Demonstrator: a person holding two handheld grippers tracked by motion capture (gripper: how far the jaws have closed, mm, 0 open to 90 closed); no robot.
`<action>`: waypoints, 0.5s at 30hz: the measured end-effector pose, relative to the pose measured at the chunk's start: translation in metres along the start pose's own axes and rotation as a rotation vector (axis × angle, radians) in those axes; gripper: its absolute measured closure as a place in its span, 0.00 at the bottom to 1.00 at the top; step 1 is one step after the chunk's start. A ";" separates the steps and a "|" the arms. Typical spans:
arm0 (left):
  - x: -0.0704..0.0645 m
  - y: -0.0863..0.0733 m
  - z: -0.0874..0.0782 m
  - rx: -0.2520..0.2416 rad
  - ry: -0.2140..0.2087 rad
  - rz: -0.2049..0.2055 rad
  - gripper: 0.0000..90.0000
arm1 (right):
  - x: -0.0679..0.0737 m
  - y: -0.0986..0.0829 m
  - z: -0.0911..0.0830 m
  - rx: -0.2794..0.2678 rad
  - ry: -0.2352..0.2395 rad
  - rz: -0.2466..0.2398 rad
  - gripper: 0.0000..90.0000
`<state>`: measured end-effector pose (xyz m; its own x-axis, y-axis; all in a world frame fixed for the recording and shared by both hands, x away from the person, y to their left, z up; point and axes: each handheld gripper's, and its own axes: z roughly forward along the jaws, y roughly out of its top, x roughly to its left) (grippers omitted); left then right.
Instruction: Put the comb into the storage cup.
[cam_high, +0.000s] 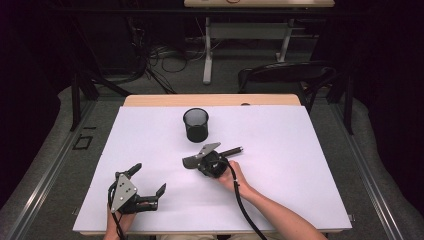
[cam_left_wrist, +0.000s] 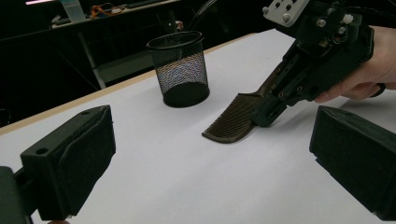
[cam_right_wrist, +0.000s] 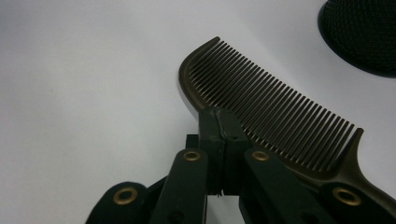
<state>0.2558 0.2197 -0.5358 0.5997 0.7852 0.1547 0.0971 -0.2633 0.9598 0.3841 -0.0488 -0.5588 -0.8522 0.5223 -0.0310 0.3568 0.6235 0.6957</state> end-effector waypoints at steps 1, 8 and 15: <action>0.000 0.000 0.000 -0.001 0.000 0.000 0.00 | -0.001 0.000 0.000 0.000 0.000 0.000 1.00; 0.000 0.000 -0.001 -0.003 0.002 -0.001 0.00 | -0.001 -0.004 -0.010 -0.022 0.034 0.005 0.90; 0.000 0.000 -0.001 -0.001 0.001 0.000 0.00 | 0.001 -0.012 -0.033 -0.053 0.093 -0.010 0.57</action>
<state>0.2553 0.2201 -0.5354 0.5991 0.7856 0.1545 0.0962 -0.2622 0.9602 0.3662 -0.0747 -0.5441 -0.8881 0.4589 0.0269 0.3297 0.5951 0.7329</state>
